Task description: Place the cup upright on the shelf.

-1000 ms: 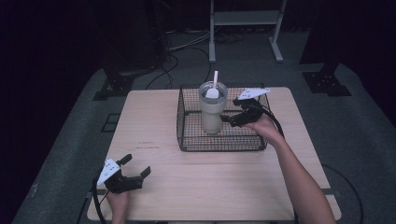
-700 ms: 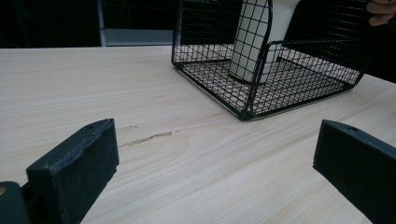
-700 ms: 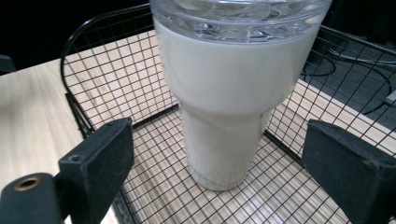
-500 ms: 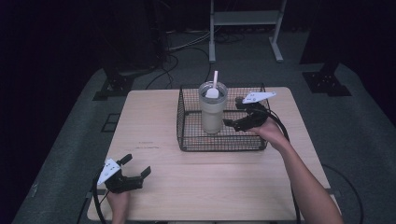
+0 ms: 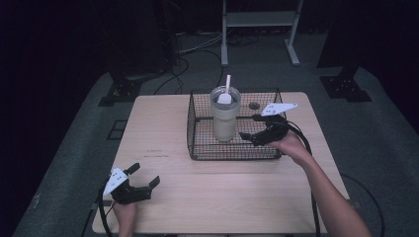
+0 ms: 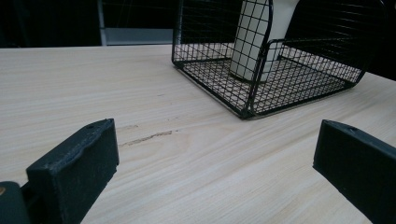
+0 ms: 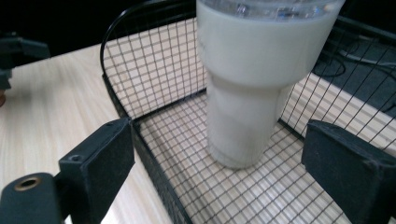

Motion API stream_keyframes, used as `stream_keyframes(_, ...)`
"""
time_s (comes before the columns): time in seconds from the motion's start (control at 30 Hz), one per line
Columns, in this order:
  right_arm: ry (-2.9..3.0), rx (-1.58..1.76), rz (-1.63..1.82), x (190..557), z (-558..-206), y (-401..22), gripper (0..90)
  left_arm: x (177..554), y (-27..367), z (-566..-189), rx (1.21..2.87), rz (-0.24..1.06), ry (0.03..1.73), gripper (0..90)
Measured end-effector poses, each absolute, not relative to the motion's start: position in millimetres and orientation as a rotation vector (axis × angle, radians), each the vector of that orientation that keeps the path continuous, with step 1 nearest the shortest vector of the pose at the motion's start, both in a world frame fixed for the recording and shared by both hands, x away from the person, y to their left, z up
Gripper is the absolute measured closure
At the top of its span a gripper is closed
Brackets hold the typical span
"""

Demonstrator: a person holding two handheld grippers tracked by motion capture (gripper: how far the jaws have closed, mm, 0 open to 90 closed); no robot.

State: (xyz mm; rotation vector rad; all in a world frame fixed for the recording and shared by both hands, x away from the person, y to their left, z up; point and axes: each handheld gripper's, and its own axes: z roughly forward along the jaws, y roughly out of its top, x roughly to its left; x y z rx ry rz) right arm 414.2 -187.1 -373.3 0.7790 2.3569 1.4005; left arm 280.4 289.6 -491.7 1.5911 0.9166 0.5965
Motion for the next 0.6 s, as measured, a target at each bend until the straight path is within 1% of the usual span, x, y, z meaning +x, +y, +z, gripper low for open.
stream_keyframes(0.6, 2.358, 0.772, 1.453, 388.0, -376.5, -204.0, 8.7, 280.3, 289.3, -491.7, 1.592, 0.599, 0.915, 0.0)
